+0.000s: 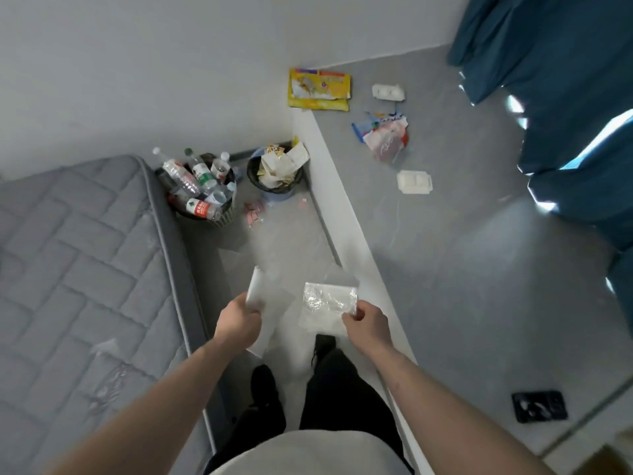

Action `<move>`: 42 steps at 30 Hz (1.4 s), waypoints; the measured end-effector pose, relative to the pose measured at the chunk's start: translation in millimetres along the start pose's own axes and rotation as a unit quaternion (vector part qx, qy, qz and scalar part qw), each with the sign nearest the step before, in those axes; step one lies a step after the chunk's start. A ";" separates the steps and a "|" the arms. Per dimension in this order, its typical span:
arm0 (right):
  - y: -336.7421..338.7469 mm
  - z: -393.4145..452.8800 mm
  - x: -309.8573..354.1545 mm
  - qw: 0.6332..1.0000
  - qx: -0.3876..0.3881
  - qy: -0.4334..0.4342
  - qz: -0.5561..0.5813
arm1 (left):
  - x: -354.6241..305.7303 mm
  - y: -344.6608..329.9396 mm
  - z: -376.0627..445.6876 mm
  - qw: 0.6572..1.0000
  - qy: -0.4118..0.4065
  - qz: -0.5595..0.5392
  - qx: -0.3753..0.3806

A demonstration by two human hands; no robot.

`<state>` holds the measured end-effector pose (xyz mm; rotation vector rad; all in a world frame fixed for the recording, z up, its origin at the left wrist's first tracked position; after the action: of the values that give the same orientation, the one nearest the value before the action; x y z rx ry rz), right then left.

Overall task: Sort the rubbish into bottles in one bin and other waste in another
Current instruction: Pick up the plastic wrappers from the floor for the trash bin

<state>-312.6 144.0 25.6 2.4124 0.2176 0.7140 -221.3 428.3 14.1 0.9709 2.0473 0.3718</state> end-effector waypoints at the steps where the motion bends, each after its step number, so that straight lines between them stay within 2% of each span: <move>1: 5.3 0.3 5.8 1.000 0.000 0.001 0.006 | -10.3 6.3 2.5 1.000 -0.002 -0.003 -0.003; 5: 34.0 16.9 31.8 0.999 -0.006 0.009 0.031 | -61.8 27.8 25.2 1.000 -0.008 -0.004 -0.022; 11: 87.5 74.3 87.4 0.999 -0.016 0.045 0.003 | -139.4 55.1 72.1 0.998 -0.009 0.006 -0.059; 16: 110.4 122.1 160.0 0.995 -0.014 0.090 -0.036 | -174.0 78.5 95.0 0.993 -0.007 -0.062 -0.096; 20: 108.2 152.1 230.3 0.991 -0.003 0.114 -0.063 | -178.6 108.9 125.3 0.989 0.005 -0.094 -0.118; 27: 96.7 198.5 335.7 0.992 -0.017 0.113 -0.058 | -192.0 182.5 224.2 0.992 0.007 -0.054 -0.114; 37: 99.2 263.4 413.4 0.996 -0.014 0.082 -0.020 | -244.3 235.7 348.3 0.997 0.002 0.019 -0.073; 39: 95.0 289.7 424.2 0.996 0.008 0.080 -0.024 | -257.0 237.6 371.0 0.997 0.003 0.033 -0.074; 42: 81.3 329.6 440.8 0.995 0.039 0.075 -0.047 | -262.6 232.4 405.5 0.997 0.033 -0.003 -0.076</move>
<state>235.2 49.2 47.2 2.4043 0.4234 0.8593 309.1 354.0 37.4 0.8699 2.0483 0.5539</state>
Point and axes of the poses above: each hand's wrist, its own z-axis towards the middle knuckle, its own y-axis out of the back of the hand, x = y × z, the point moved 8 cm from there along z, towards the middle knuckle, and after that the axes turned 7 degrees about -y, right-handed, at the moved point
